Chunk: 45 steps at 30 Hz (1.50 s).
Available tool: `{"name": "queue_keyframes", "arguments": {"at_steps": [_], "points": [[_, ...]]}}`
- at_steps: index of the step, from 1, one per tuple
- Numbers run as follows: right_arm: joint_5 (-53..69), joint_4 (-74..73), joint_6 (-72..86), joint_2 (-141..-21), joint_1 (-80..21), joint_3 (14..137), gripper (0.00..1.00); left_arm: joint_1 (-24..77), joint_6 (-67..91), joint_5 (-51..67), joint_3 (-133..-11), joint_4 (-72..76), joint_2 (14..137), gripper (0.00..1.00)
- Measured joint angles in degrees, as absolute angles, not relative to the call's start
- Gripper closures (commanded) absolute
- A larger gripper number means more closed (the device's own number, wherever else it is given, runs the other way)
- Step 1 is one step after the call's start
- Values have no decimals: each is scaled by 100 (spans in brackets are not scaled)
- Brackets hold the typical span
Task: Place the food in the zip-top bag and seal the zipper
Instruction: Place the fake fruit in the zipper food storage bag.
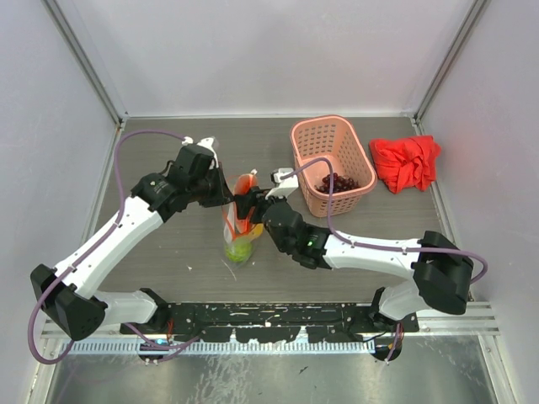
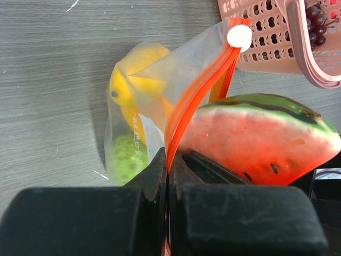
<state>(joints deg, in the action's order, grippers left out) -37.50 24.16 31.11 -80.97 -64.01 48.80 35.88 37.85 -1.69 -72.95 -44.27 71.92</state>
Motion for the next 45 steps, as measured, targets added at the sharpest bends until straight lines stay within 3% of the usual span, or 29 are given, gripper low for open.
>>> {"name": "queue_keyframes", "arguments": {"at_steps": [17, 28, 45], "points": [[-4313, 1841, 3787, -8840, -6418, 5271, 35, 3577, 3944, 67, -7157, -4292, 7059, 100], [-3527, 1448, 3632, -8766, -6357, 5352, 13, 3577, 3881, -196, -7087, -4401, 6923, 100], [-2161, 915, 2917, -8119, -6237, 5343, 10, 3577, 3782, -425, -6842, -4265, 6722, 100]]}}
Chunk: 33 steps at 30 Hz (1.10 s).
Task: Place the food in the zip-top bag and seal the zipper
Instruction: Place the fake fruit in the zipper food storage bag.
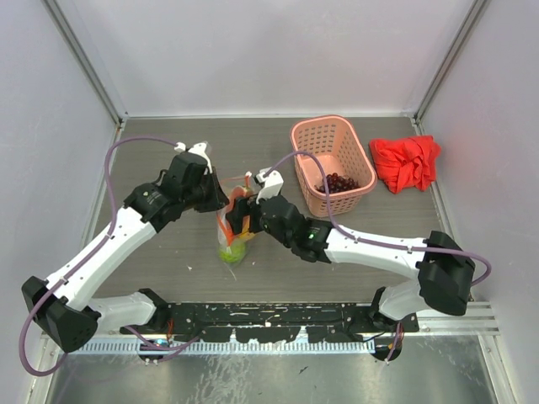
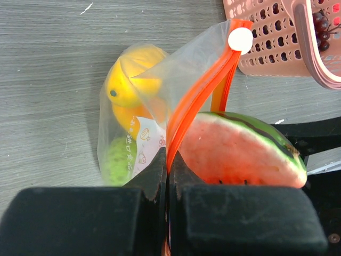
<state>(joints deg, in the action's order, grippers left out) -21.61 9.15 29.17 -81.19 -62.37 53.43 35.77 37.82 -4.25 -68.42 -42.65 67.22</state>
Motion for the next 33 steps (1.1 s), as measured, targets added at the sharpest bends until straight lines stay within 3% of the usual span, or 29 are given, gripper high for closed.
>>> {"name": "queue_keyframes", "arguments": {"at_steps": [5, 18, 26, 33], "points": [[-1590, 740, 2853, -8027, -5889, 5349, 0, 3577, 3763, -421, -6744, -4158, 6659, 100], [-388, -141, 2414, -7793, -5590, 5894, 1, 3577, 3712, -408, -6674, -4049, 6648, 100], [-489, -519, 2261, -7196, -5242, 5892, 20, 3577, 3658, -408, -6639, -4045, 6635, 100], [-611, -587, 2298, -7623, -5164, 5929, 33, 3577, 3649, -408, -6639, -4042, 6632, 100]]}}
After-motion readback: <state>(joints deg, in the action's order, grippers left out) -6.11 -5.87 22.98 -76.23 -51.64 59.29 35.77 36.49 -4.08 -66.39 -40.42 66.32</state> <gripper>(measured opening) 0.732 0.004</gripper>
